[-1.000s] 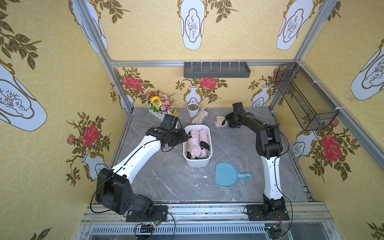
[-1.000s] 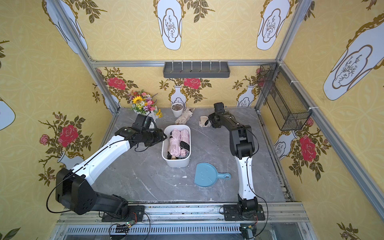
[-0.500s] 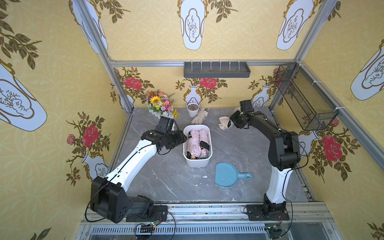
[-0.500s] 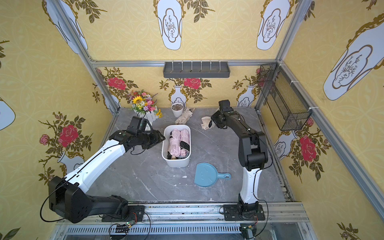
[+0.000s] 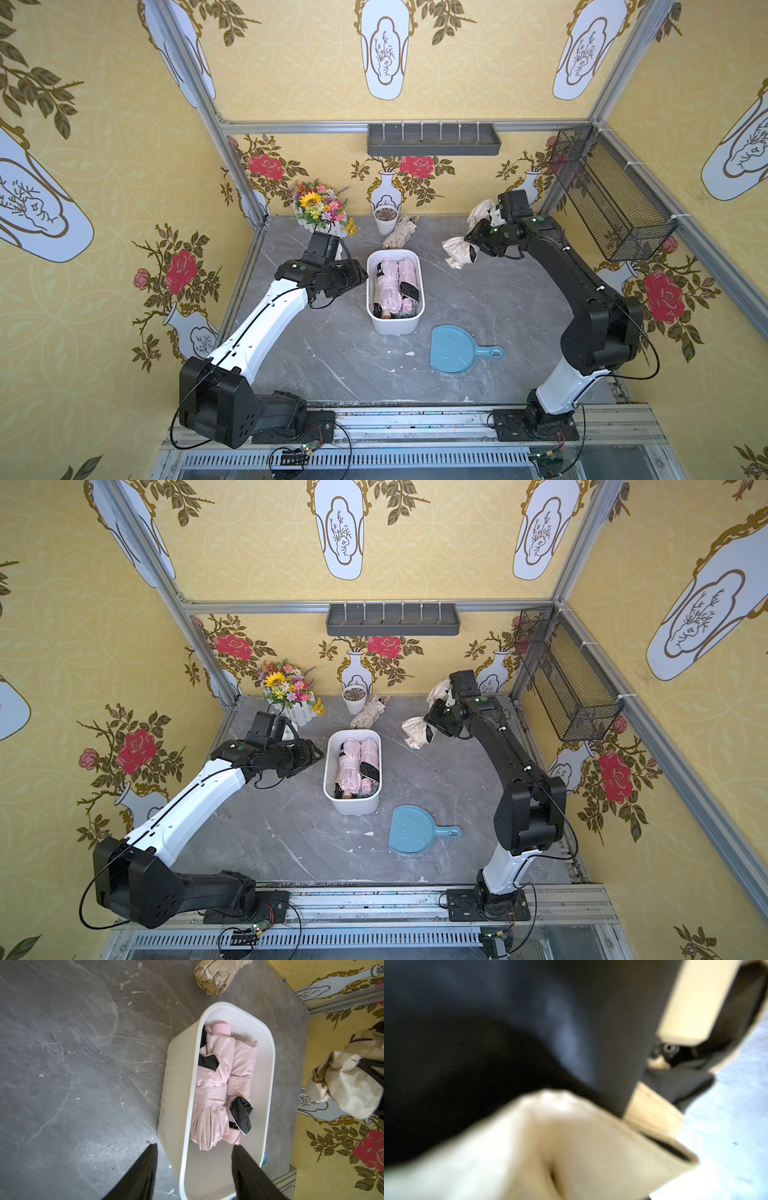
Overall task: Put the umbrella into the storage box
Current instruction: Pick up the umbrella from the center of the board, then place the umbrella in the storage box.
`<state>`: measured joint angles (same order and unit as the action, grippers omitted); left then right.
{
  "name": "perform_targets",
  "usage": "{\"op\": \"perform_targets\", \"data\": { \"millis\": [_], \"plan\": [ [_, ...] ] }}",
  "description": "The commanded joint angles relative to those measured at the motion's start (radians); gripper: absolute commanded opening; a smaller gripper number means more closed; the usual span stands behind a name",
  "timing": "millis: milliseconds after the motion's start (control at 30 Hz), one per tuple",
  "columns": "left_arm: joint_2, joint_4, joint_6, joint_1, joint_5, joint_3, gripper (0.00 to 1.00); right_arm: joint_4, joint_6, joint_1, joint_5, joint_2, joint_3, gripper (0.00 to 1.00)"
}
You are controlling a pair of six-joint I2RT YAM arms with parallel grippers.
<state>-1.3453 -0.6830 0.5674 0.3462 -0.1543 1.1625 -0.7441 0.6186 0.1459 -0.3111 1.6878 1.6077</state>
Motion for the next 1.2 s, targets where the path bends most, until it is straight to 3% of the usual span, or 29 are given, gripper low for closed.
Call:
{"op": "perform_targets", "data": {
  "millis": [0, 433, 1167],
  "plan": [
    [0.003, 0.019, -0.008, -0.003, -0.034, -0.014, 0.62, -0.047, -0.063, 0.008, -0.048, -0.046, 0.012, 0.38],
    [0.096, -0.01, 0.002, -0.003, 0.011, -0.041, 0.62, -0.158, -0.226, 0.142, -0.108, -0.002, 0.147, 0.37],
    [0.144, -0.053, 0.009, -0.016, 0.028, -0.082, 0.62, -0.097, -0.196, 0.54, -0.113, 0.256, 0.269, 0.4]
  ]
}}
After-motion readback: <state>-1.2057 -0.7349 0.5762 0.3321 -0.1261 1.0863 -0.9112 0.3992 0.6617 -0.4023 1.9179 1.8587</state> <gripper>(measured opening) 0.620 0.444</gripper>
